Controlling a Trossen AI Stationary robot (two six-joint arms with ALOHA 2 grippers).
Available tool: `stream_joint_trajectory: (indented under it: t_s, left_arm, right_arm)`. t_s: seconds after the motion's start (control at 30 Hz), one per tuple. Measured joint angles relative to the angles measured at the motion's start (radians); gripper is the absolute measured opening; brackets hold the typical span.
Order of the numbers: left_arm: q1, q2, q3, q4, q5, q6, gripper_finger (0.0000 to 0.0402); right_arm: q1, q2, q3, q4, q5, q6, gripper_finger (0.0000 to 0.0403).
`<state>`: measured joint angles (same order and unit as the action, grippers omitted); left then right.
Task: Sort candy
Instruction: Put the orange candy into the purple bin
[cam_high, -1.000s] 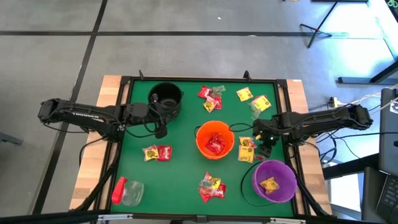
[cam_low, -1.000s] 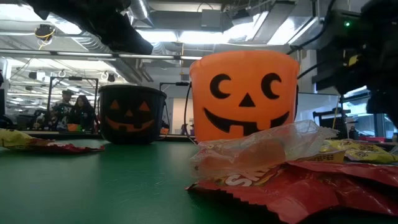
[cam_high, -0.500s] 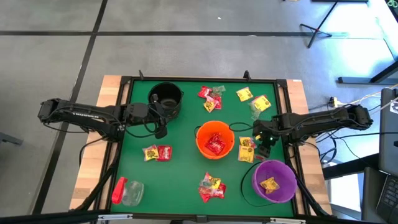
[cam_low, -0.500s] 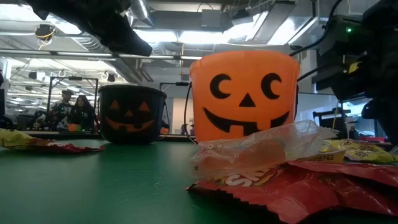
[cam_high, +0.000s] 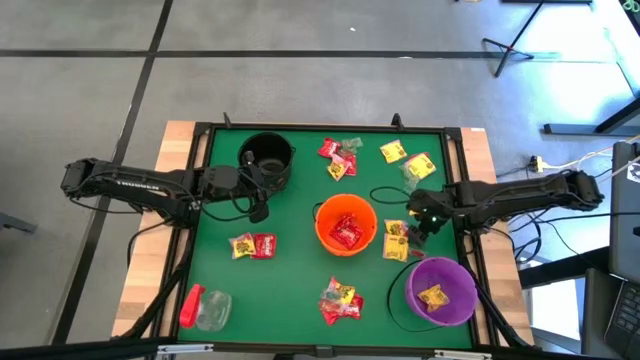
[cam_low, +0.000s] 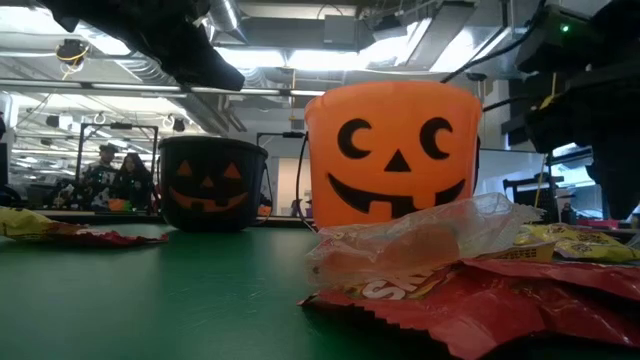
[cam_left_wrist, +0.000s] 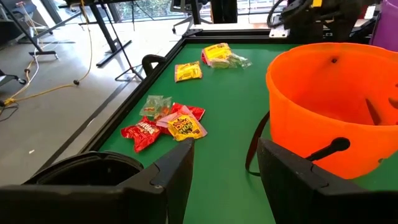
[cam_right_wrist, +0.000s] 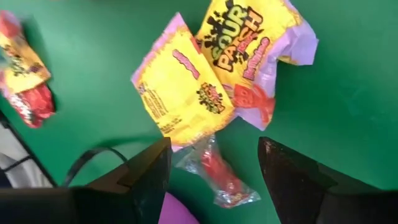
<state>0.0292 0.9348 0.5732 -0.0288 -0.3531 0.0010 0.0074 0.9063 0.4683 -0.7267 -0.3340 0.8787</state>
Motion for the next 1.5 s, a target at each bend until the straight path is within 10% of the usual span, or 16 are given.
stream_joint_trajectory:
  t_s: [0.77, 1.5]
  left_arm:
    - [0.000, 0.000, 0.000, -0.009, 0.008, -0.021, 0.0167]
    - [0.000, 0.000, 0.000, -0.008, 0.007, -0.021, 0.0167]
  right_arm:
    - [0.339, 0.027, 0.000, -0.032, 0.194, -0.078, 0.0237]
    - [0.352, 0.119, 0.000, -0.024, 0.212, -0.107, 0.0237]
